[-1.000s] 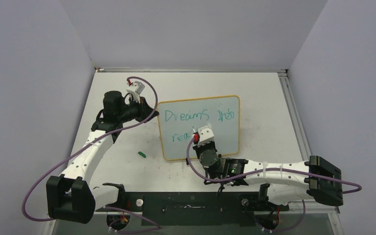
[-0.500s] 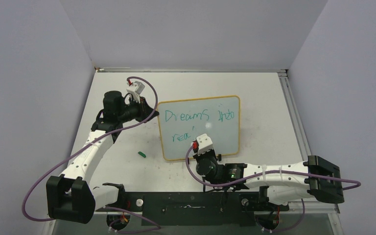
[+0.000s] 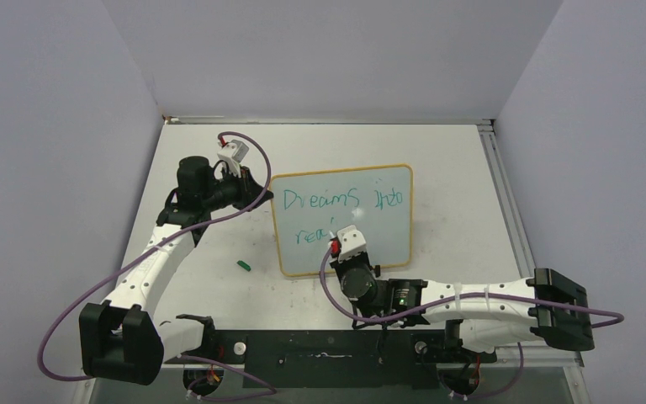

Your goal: Write a sentence on the whiteboard

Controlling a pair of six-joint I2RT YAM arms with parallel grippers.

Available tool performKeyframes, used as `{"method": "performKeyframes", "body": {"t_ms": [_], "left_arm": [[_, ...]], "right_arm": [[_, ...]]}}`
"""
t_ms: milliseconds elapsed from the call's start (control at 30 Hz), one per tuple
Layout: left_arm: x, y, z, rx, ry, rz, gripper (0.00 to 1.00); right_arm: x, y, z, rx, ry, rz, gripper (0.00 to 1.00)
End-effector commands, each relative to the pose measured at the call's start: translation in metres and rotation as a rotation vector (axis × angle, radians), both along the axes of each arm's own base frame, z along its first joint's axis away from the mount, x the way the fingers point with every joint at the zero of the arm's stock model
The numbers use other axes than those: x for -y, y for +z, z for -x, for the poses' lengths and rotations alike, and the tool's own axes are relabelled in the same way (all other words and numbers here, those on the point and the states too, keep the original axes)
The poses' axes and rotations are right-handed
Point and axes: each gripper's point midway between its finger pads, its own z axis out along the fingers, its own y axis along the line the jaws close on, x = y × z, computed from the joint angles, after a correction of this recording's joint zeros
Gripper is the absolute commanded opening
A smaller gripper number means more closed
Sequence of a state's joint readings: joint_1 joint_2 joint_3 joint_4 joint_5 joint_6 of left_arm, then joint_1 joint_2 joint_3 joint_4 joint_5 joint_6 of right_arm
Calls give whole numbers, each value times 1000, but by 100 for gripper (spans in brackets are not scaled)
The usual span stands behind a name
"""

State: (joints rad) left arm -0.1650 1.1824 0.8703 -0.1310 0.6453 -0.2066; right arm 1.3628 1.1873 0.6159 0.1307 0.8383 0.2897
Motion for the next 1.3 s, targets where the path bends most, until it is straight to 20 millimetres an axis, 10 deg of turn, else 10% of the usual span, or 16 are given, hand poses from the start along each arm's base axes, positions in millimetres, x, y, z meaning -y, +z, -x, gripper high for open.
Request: {"method": "performKeyframes", "body": {"t_ms": [0, 1267], "left_arm": [[8, 24, 3, 64, -37, 32, 0], [9, 22, 3, 56, -40, 34, 0]], "right_arm": [[-11, 39, -11, 64, -21, -86, 5], [2, -12, -7, -63, -48, -34, 5]]}}
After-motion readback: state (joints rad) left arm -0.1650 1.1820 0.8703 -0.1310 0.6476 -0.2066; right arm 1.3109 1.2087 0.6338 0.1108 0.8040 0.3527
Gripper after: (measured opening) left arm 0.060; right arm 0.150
